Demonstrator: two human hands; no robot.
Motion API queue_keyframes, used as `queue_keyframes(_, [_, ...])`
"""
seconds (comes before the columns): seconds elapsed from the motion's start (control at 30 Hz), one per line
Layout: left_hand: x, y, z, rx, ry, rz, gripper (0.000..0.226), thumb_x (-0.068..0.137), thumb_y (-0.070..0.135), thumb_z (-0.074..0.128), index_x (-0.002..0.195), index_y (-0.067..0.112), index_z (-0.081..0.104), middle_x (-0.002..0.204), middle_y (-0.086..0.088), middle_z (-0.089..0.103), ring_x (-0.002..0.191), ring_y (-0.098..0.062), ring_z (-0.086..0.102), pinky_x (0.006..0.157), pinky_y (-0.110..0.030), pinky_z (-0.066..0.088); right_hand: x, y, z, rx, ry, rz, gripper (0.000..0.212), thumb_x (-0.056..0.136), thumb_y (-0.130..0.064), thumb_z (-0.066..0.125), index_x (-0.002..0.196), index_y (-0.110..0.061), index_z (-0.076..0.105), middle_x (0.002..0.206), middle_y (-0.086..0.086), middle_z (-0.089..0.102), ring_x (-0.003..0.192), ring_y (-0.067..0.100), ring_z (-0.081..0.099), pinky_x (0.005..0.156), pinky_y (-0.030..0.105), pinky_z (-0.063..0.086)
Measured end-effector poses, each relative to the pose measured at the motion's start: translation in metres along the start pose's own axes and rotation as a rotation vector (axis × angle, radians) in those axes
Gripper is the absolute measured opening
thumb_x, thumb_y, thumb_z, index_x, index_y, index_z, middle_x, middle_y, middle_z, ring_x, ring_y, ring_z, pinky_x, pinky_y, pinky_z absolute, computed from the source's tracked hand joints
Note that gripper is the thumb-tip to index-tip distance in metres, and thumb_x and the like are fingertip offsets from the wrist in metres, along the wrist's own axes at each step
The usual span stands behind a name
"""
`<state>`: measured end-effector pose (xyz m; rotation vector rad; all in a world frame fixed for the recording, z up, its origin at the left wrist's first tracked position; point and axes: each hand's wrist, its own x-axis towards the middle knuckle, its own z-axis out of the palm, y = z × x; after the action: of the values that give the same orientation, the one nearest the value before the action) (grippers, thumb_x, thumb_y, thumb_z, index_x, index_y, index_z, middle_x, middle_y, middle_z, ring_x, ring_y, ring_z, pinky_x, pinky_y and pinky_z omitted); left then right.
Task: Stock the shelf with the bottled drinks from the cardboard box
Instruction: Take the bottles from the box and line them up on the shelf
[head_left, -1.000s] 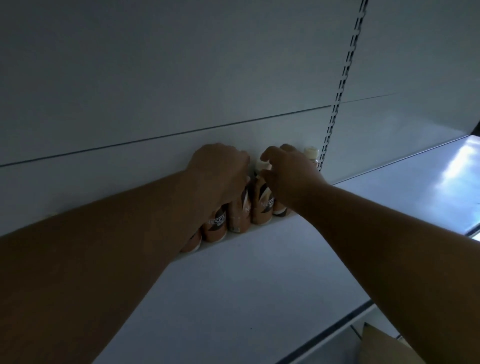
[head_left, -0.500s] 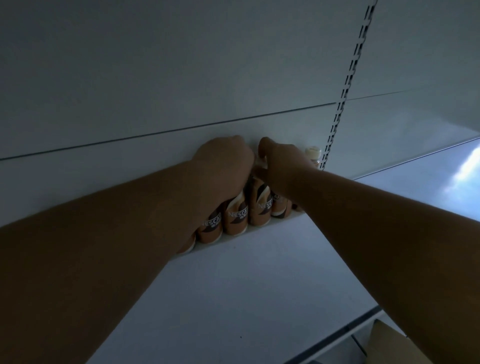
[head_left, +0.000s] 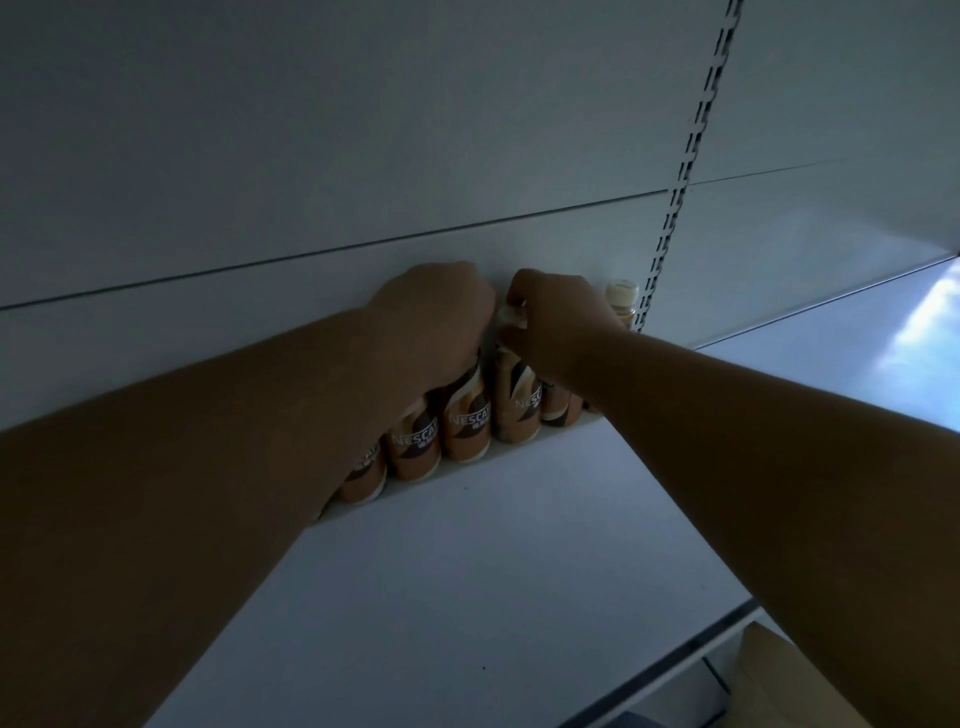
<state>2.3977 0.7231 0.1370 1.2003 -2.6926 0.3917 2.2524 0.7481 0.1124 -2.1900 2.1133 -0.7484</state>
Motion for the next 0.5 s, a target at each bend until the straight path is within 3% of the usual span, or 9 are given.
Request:
queue_keyframes(0.23, [-0.0045,-0.0004,0.0011,-0.007,0.024,0.018,0.023,0.086,0.017,0.064,0.108,0.013,0.065,0.103,-0.01,0.055,0.084,-0.025,0.057,0.065,-0.031,0.037,0.0022,-0.0058,0.003,-0.006,0.056,0.073,0.035,0.085,-0.04,0.065,0.104,-0.013,0.054,0.094,0.008,0.06,0.085,0.023,0.059,0.075,0.04,0.053])
queue_keyframes(0.5, [-0.0047,0.0022,0.0016,-0.055,0.03,-0.035,0.021,0.086,0.014,0.064,0.107,0.013,0.064,0.102,-0.009,0.054,0.079,-0.022,0.05,0.064,-0.031,0.035,-0.0018,-0.0028,0.0078,0.062,0.119,0.115,0.034,0.084,-0.038,0.066,0.1,-0.013,0.052,0.083,0.003,0.056,0.077,0.022,0.059,0.065,0.034,0.051])
